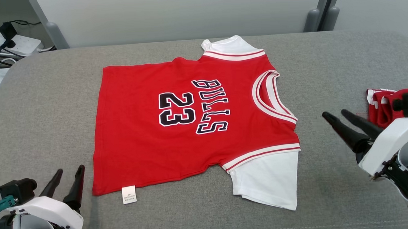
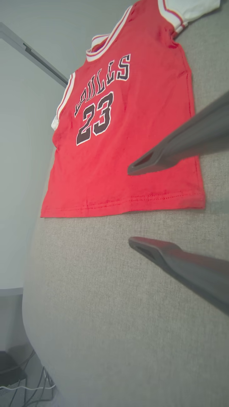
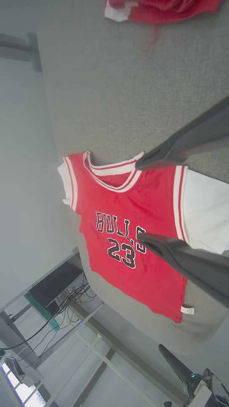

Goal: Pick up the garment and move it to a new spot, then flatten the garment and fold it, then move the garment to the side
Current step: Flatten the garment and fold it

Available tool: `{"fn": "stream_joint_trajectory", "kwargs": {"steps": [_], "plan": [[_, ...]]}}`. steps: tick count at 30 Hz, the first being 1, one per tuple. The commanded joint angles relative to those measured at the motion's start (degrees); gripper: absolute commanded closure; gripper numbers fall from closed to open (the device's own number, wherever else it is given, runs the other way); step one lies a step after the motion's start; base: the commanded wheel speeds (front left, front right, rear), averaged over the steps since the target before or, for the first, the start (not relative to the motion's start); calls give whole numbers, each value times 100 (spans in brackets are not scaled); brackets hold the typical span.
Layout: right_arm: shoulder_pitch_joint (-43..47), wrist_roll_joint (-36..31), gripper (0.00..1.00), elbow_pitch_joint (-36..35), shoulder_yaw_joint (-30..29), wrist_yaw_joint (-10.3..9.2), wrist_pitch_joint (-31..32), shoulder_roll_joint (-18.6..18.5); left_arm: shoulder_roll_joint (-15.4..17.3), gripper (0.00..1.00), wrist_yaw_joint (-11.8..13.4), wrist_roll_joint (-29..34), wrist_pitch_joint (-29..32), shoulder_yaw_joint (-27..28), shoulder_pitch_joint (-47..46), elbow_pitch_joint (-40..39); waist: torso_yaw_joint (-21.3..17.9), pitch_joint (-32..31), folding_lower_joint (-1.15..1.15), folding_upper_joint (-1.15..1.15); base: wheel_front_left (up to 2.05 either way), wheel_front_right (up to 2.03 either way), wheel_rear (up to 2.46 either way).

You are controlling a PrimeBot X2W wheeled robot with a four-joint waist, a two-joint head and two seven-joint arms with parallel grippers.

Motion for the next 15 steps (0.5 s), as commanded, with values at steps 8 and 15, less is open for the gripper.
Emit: {"fn": "stream_joint_trajectory", "kwargs": {"steps": [8, 15], "plan": [[-98, -1077, 0, 497, 69, 2, -1665, 136, -279, 0, 207, 1184, -76, 1430, 352, -535, 71, -204, 0, 0, 0, 0, 0], [-11, -1913, 0, 1225, 72, 2, -2699, 401, -757, 0, 115, 1881, -76, 2195, 907, -967, 82, -412, 0, 0, 0, 0, 0]]}}
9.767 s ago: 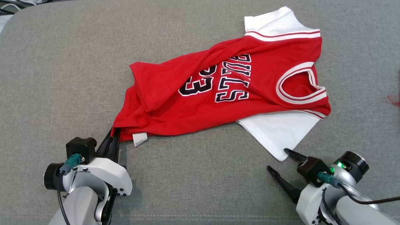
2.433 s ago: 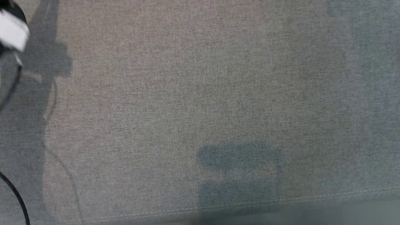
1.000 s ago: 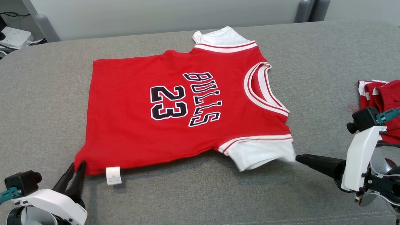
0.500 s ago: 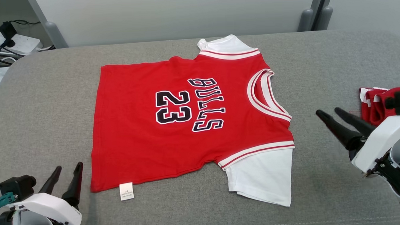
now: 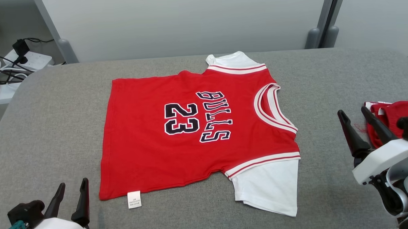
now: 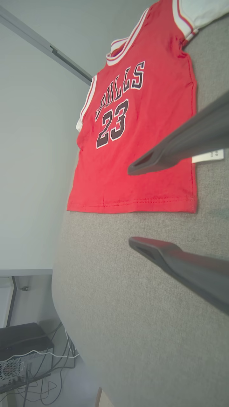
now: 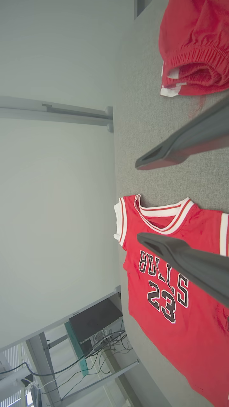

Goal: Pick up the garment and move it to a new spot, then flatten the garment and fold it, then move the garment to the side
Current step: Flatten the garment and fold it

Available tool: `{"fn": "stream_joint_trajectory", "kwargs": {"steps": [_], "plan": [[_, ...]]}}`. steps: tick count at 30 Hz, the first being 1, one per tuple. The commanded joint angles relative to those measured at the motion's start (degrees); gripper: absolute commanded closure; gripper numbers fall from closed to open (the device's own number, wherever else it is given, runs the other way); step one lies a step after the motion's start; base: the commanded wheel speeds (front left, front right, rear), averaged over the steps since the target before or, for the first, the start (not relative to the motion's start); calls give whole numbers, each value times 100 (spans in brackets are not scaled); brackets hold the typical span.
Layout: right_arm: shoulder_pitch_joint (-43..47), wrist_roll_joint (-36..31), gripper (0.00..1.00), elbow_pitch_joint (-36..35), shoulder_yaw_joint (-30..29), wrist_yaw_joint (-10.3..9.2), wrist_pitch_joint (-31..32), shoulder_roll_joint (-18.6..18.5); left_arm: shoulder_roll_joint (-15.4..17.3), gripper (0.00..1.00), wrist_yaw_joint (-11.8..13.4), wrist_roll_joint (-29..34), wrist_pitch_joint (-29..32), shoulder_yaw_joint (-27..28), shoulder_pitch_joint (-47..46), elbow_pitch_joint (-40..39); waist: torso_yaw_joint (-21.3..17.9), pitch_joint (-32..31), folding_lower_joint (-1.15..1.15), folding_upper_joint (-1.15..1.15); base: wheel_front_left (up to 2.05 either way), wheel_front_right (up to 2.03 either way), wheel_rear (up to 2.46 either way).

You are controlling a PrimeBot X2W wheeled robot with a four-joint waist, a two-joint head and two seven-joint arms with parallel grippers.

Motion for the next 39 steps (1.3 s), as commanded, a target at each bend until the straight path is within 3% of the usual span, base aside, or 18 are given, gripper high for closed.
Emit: {"fn": "stream_joint_trajectory", "kwargs": {"steps": [1, 12, 21, 30, 39], "plan": [[10, -95, 0, -58, 89, 2, -117, -63, 150, 0, -42, 101, -76, 279, -84, -168, 10, -47, 0, 0, 0, 0, 0], [261, -541, 0, 601, -136, 2, -845, 317, -362, 0, -120, 836, -76, 950, 352, -535, 96, -207, 0, 0, 0, 0, 0], [632, -986, 0, 800, -492, 2, -976, 625, -712, 0, -136, 1465, -76, 1307, 597, -909, 168, -329, 0, 0, 0, 0, 0], [932, -1616, 0, 462, -944, 2, -982, 862, -1032, 0, -140, 1995, -76, 1678, 904, -1433, 197, -390, 0, 0, 0, 0, 0], [1336, -2300, 0, -50, -1314, 2, -983, 1264, -1192, 0, -142, 2428, -77, 1675, 1138, -1758, 226, -373, 0, 0, 0, 0, 0]]}}
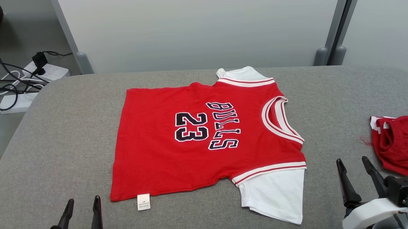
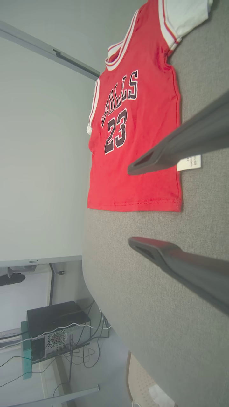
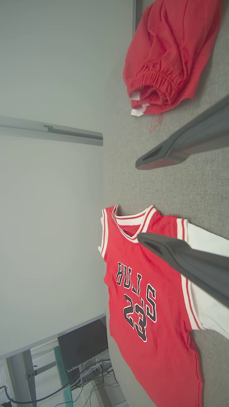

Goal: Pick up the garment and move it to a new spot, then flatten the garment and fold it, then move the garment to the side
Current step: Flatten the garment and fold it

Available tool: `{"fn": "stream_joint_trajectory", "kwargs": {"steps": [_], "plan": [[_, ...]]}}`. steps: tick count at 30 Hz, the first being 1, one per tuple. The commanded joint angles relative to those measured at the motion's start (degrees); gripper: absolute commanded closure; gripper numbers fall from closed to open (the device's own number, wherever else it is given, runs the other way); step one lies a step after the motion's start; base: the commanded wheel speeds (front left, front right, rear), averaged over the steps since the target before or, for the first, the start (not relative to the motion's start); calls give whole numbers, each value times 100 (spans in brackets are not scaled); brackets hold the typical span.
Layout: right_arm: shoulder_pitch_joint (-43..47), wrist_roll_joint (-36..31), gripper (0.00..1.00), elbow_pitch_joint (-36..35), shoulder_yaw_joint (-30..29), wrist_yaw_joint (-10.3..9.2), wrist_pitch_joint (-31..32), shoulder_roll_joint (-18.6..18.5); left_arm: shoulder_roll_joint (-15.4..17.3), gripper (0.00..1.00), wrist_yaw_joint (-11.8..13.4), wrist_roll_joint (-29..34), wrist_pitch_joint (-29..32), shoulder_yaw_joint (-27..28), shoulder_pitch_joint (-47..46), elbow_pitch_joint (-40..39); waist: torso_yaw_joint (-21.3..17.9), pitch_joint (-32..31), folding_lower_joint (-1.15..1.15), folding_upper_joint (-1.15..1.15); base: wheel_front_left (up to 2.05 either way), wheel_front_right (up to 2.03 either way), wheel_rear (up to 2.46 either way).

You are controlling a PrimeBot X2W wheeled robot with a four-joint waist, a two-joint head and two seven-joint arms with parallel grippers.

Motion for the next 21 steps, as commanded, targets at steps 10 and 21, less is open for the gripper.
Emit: {"fn": "stream_joint_trajectory", "kwargs": {"steps": [10, 21], "plan": [[18, -316, 0, -280, 97, 1, -76, 50, 37, 0, -39, 146, -75, 179, -132, -197, -36, 36, 0, 0, 0, 0, 0], [91, -125, 0, 834, 976, 1, -76, 103, 26, 0, -39, 83, -75, 85, -163, -49, 37, 103, 0, 0, 0, 0, 0]]}}
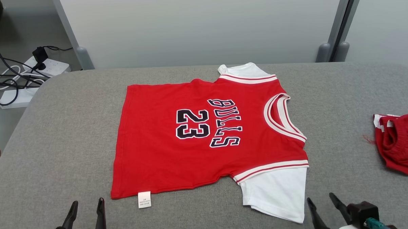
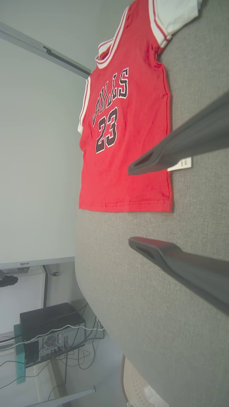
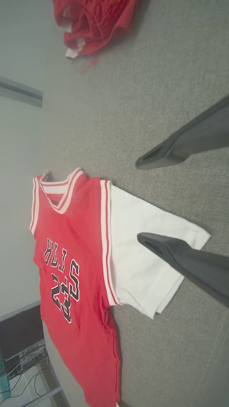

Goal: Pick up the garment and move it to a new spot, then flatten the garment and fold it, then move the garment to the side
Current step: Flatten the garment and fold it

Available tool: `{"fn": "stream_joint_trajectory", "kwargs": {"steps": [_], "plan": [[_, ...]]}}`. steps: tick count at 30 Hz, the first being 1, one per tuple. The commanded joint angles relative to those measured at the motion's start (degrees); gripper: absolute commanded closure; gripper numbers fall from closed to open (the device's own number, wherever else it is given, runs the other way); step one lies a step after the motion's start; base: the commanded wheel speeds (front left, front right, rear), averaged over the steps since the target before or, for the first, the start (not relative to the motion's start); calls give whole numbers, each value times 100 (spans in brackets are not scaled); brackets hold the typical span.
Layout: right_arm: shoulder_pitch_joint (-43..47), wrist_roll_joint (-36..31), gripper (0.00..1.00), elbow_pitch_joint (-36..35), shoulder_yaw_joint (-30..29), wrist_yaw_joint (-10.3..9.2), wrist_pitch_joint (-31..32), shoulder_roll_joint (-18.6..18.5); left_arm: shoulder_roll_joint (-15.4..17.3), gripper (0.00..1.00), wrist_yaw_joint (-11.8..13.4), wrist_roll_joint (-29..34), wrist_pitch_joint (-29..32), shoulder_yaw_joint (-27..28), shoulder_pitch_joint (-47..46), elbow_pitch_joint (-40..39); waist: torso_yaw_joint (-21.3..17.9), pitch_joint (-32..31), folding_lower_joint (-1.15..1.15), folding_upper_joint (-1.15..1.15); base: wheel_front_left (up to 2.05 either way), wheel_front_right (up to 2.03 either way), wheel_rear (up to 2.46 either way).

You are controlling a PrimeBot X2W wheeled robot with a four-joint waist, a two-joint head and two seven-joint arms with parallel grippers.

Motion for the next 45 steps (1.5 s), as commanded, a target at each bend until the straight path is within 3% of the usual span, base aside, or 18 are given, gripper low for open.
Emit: {"fn": "stream_joint_trajectory", "kwargs": {"steps": [1, 10, 19, 26, 31, 32, 35, 37, 39, 40, 45], "plan": [[-30, 104, 0, 33, 224, 1, -76, -21, 41, 0, -39, -5, -75, 124, -168, -104, 27, 15, 0, 0, 0, 0, 0], [-153, 484, 0, 821, 594, 1, -76, 106, 44, 0, -39, -42, -75, 42, -207, -23, 102, 106, 0, 0, 0, 0, 0], [-338, 838, 0, 1015, 831, 1, -76, 172, 48, 0, -39, -59, -75, -31, -267, 15, 148, 183, 0, 0, 0, 0, 0], [-425, 1284, 15, 1061, 891, 1, -76, 200, 65, 0, -39, -55, -75, -78, -301, 4, 188, 251, 0, 0, 0, 0, 0], [-486, 1593, 18, 1070, 935, 1, -76, 197, 71, 0, -39, -47, -75, -99, -322, 4, 203, 309, 0, 0, 0, 0, 0], [-502, 1623, 20, 1086, 967, 1, -76, 191, 73, 0, -39, -46, -75, -103, -327, 5, 205, 321, 0, 0, 0, 0, 0], [-569, 1711, 50, 1233, 1099, 1, -76, 183, 82, 0, -39, -51, -75, -120, -348, 15, 212, 360, 0, 0, 0, 0, 0], [-623, 1765, 56, 1314, 1136, 1, -76, 182, 88, 0, -39, -56, -75, -134, -371, 22, 217, 392, 0, 0, 0, 0, 0], [-674, 1811, 82, 1360, 1145, 1, -76, 176, 92, 0, -39, -65, -75, -149, -399, 24, 217, 428, 0, 0, 0, 0, 0], [-694, 1820, 100, 1381, 1136, 1, -76, 170, 93, 0, -39, -71, -75, -157, -415, 26, 215, 443, 0, 0, 0, 0, 0], [-722, 1807, 100, 1477, 1138, 1, -76, 88, 85, 0, -39, -216, -75, -270, -500, 19, 186, 525, 0, 0, 0, 0, 0]]}}
